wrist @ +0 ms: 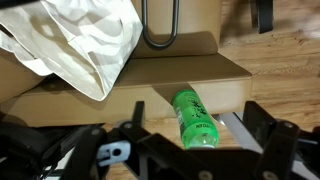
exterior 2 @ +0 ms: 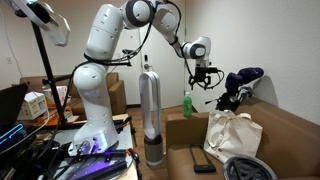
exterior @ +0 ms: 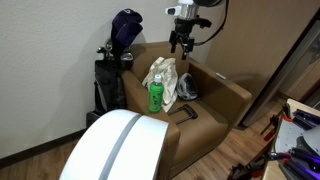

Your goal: Put the bottle in the bag

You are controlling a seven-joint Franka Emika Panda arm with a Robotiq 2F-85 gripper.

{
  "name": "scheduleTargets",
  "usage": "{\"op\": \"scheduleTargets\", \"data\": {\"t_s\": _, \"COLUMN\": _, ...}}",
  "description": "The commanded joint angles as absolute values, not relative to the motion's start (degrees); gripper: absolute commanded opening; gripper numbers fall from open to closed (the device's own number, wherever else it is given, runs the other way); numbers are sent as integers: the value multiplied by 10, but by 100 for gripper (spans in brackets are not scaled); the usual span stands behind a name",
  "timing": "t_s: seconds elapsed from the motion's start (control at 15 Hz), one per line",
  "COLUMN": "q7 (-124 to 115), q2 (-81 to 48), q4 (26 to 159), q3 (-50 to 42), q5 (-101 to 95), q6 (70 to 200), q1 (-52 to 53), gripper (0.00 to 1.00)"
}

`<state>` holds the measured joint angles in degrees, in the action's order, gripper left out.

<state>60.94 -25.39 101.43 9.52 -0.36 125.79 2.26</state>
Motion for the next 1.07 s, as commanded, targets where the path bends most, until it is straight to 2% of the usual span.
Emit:
{"op": "scheduleTargets", "data": {"t_s": 0.0, "q7": 661, "q2": -275, "q4": 1004, "q3": 112, "q5": -4, "q6": 1266, "q1": 22, "gripper": 100}}
{"op": "scheduleTargets", "data": {"t_s": 0.4, "q7": 742, "q2": -345, "q4": 955, "q3": 154, "q5": -2, "q6": 1246, "q1": 55, "gripper": 100}}
{"op": "scheduleTargets", "data": {"t_s": 0.8, "q7": 738, "q2": -393, "q4": 903, "q3": 151, "q5": -32, "q6": 1246, "q1": 96, "gripper": 100}}
{"op": "scheduleTargets", "data": {"t_s": 0.87, "q7": 737, "q2": -400, "q4": 892, "q3": 150, "q5": -38, "q6": 1245, "q1": 100, "gripper": 75}}
{"op": "scheduleTargets", "data": {"t_s": 0.93, "q7": 738, "q2": -405, "q4": 884, "q3": 148, "q5": -46, "q6": 1239, "q1": 103, "gripper": 74}}
{"op": "scheduleTargets", "data": {"t_s": 1.0, "q7": 741, "q2": -411, "q4": 876, "q3": 149, "q5": -50, "q6": 1233, "q1": 104, "gripper": 67}}
